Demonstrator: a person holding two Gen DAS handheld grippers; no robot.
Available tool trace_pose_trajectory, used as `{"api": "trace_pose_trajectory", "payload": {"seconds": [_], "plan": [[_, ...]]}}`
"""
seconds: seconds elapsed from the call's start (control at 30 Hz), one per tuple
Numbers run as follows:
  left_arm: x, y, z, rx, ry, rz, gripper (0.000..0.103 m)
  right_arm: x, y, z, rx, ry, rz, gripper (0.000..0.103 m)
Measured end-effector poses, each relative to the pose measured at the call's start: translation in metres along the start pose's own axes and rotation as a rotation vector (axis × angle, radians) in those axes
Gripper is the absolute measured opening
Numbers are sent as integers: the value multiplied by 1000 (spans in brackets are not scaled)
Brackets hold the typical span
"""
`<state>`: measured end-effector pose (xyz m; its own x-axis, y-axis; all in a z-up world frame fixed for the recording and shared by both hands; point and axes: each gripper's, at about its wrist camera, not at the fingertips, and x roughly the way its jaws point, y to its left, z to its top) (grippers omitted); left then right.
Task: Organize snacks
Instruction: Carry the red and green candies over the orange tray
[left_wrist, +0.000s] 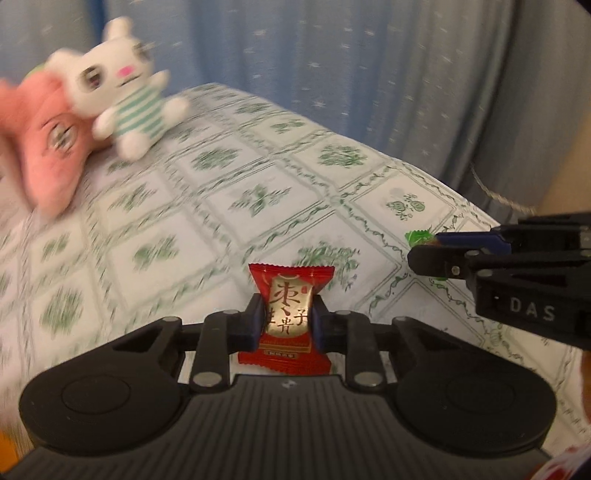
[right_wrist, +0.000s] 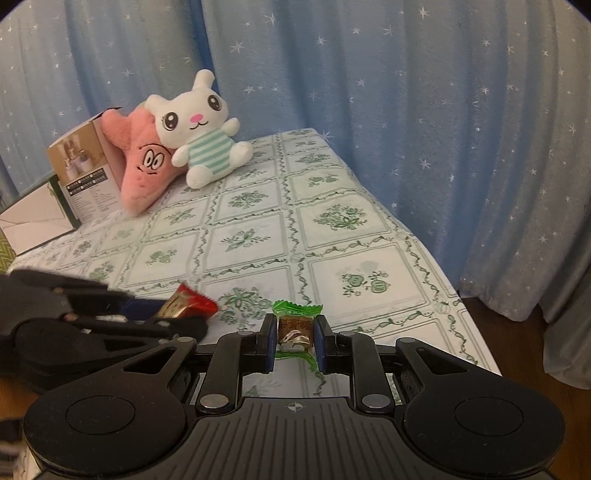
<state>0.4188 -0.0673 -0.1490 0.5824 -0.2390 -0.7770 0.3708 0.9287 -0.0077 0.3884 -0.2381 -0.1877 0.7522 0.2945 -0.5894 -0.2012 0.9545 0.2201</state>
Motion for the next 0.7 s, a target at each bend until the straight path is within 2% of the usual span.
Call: {"api": "trace_pose_trajectory", "payload": {"seconds": [0.3, 0.5, 0.7], "plan": [[-59, -6, -42, -138, -17, 67, 22, -27, 30, -9, -31, 10, 54, 21], [-113, -7, -73, -236, -59, 110, 22, -69, 53, -29, -56, -13, 64, 21], [-165, -13, -108, -284, -80, 132, 22, -117, 76, -61, -48, -28, 69, 21]]}}
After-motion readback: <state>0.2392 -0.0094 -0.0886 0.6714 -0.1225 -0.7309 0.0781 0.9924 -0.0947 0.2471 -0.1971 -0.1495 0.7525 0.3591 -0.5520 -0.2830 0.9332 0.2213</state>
